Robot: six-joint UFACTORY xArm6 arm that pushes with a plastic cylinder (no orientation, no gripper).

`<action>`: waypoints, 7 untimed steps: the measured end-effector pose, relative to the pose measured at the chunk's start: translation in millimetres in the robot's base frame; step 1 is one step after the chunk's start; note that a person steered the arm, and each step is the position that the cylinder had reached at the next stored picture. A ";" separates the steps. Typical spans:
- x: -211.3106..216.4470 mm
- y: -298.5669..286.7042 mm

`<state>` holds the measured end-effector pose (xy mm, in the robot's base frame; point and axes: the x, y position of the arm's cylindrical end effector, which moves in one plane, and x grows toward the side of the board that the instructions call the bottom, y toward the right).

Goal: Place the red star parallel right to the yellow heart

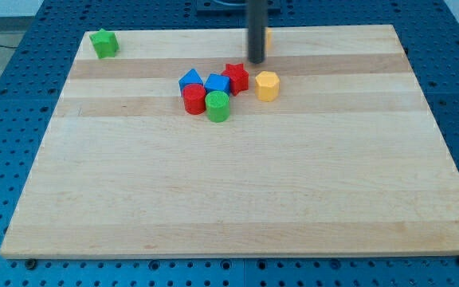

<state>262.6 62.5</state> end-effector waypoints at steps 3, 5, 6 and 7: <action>-22.7 -21.5; -42.7 -9.3; -44.6 -4.5; -33.4 -42.0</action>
<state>229.2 20.5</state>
